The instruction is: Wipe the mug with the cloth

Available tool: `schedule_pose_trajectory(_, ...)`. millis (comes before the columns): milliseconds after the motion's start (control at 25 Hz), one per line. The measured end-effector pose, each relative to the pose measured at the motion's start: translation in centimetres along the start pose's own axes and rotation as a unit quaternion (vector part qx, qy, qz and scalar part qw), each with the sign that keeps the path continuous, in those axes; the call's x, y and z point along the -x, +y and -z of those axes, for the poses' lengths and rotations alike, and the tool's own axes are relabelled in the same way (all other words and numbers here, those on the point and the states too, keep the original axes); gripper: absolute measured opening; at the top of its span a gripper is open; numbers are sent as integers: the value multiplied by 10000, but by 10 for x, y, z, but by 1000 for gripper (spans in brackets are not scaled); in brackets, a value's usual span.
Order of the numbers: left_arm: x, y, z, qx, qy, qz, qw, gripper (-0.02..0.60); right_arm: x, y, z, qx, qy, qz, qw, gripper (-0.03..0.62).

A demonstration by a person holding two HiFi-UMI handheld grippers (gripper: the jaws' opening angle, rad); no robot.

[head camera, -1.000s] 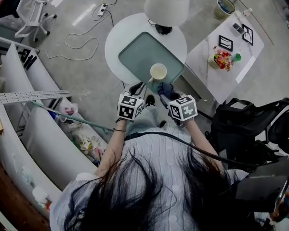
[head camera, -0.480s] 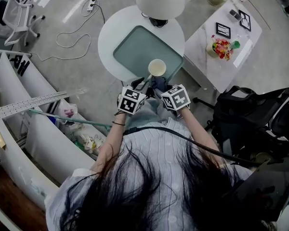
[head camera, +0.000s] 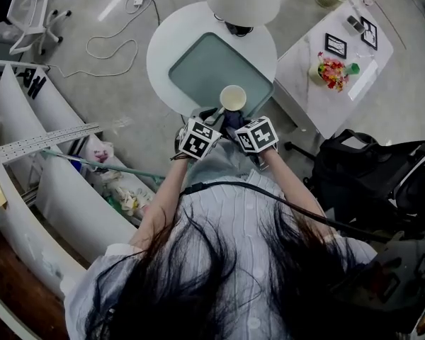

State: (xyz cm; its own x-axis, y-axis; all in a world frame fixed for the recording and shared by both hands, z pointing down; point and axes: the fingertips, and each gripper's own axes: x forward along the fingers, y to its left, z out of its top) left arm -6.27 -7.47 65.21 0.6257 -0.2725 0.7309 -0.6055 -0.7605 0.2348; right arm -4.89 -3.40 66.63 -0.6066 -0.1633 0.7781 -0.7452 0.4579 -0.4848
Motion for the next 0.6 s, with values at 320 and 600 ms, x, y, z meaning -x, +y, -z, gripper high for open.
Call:
schedule_pose_trajectory(320, -8, -4, 8, 44, 310, -169, 9994, 75, 12, -12, 3, -212, -16, -159, 9996, 94)
schedule_pose_trajectory(600, -13, 1, 13, 98, 407, -397, 9983, 75, 18, -20, 1, -169, -38, -260, 9995, 94)
